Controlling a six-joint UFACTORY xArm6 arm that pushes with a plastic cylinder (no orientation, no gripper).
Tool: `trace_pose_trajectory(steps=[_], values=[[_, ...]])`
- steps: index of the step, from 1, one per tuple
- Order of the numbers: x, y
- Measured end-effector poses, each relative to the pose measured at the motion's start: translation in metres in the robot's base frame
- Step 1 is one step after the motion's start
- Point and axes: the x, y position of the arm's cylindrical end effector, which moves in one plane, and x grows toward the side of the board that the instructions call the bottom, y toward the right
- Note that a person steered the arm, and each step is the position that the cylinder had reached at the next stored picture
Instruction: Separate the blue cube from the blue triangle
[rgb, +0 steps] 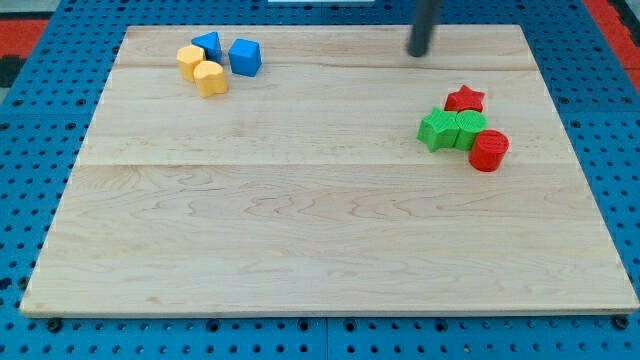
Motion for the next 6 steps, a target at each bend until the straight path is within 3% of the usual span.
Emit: trace_pose_trajectory(steps=[1, 3, 4, 6], values=[[-0.007, -0.127], [-0.026, -0.309], [-0.021, -0.334], [0.032, -0.240]])
